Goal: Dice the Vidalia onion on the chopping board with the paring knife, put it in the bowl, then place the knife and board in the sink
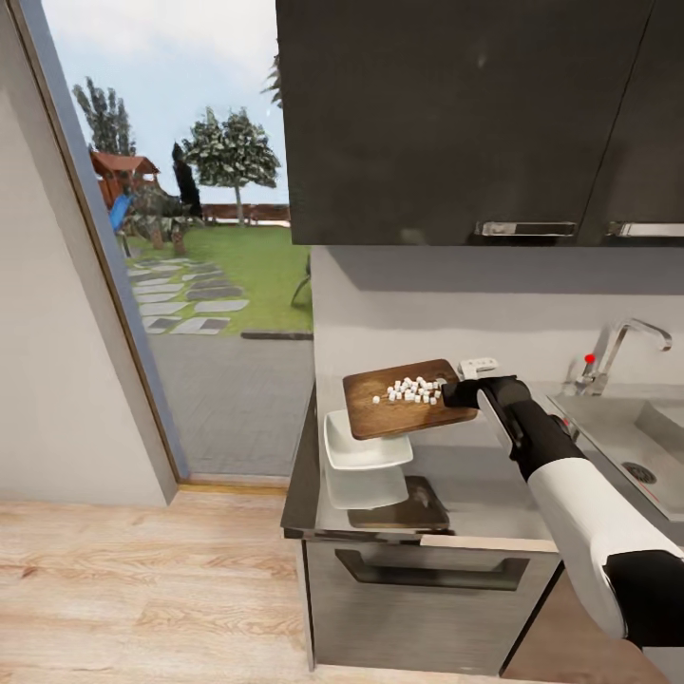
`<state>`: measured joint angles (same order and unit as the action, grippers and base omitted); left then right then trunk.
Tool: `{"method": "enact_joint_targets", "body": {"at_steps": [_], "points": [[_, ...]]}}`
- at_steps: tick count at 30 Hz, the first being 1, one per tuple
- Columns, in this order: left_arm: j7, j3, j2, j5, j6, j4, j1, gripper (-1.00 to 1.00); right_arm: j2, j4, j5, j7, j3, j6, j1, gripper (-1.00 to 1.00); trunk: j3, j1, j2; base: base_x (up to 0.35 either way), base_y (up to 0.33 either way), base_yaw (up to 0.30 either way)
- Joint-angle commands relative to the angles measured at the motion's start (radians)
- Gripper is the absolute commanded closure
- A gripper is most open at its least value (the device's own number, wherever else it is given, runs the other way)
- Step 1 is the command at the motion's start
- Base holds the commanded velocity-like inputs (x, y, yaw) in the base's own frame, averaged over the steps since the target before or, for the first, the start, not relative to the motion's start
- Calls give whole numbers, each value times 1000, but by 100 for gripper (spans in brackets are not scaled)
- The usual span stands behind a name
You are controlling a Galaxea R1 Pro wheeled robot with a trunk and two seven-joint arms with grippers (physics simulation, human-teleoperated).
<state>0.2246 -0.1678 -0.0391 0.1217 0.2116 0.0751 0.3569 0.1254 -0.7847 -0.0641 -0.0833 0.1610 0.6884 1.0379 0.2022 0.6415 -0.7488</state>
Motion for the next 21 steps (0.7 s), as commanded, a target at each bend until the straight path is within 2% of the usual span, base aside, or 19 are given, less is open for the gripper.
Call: {"method": "enact_joint_targets", "body": {"at_steps": [1,7,16,21], "points": [[1,-9,-1,10,8,5,2,-100,2,-2,-7,3,4,5,1,100,2,0,-1,0,0,0],[1,-9,-1,10,8,5,2,-100,2,-9,-4,2,4,5,1,100,2,0,-1,0,0,0],[-2,-7,7,13,6,5,2,-100,-48,-10,-2,5,6,-39,1,100,2,0,-1,0,0,0],[-2,-7,7,12,6,5,2,-100,-50,-9,-2,7,6,-67,1,100,2,0,-1,0,0,0]]}}
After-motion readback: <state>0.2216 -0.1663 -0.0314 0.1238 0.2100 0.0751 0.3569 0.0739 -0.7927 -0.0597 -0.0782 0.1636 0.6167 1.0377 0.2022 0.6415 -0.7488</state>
